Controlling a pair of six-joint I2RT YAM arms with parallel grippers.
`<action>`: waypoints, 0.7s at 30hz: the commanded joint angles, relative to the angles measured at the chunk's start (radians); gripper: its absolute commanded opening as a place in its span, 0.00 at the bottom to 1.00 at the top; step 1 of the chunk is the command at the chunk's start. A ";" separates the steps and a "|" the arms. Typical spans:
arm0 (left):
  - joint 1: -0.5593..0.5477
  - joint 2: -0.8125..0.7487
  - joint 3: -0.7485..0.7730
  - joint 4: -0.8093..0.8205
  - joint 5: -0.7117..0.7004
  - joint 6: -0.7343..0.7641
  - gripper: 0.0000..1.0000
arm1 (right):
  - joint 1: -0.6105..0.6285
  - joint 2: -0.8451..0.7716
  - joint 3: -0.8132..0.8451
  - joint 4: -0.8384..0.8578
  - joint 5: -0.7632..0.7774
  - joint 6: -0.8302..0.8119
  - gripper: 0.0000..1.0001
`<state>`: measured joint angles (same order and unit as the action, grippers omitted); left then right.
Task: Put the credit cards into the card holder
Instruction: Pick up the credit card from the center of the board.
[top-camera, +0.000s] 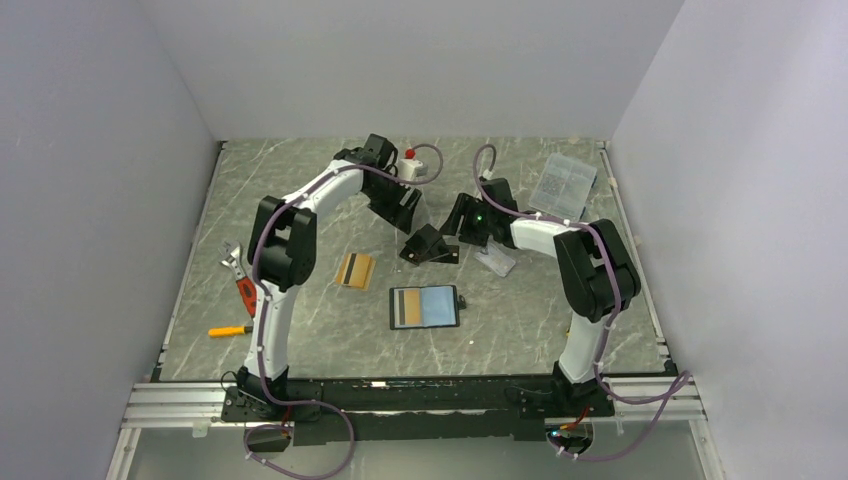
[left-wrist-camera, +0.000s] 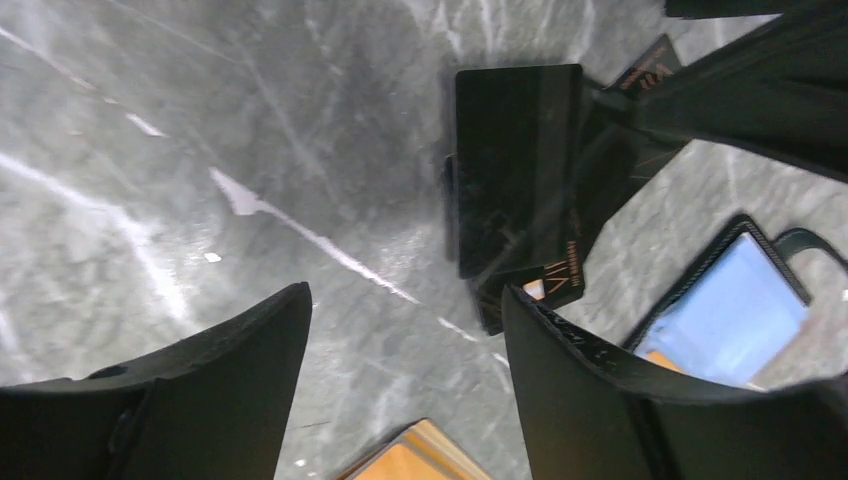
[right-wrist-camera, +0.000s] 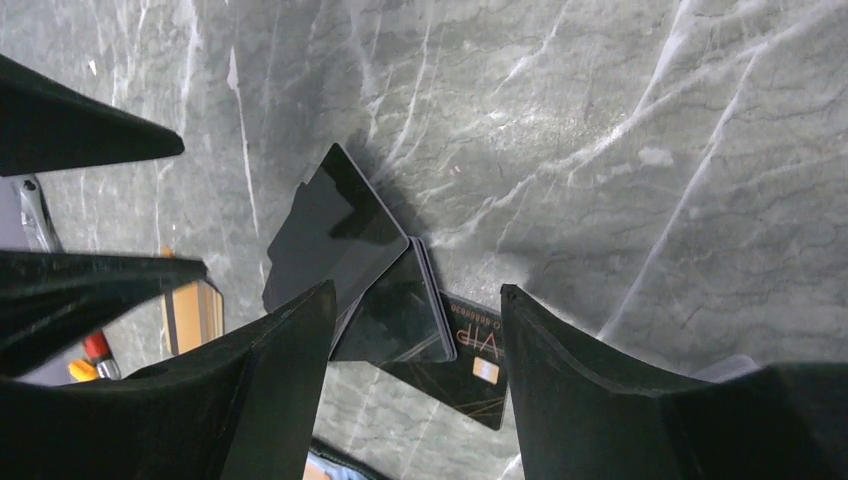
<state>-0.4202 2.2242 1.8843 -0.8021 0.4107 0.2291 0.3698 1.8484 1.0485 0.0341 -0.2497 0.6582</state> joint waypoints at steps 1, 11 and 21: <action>-0.020 0.011 0.047 -0.006 0.111 -0.034 0.77 | -0.010 0.027 0.014 0.085 -0.025 0.013 0.63; -0.038 0.100 0.059 0.009 0.136 -0.060 0.68 | -0.019 0.023 -0.017 0.133 -0.027 0.027 0.63; -0.043 0.139 0.052 0.007 0.141 -0.039 0.45 | -0.031 0.026 -0.052 0.180 -0.049 0.054 0.62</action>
<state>-0.4549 2.3314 1.9221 -0.7929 0.5301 0.1783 0.3454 1.8832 1.0115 0.1482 -0.2752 0.6933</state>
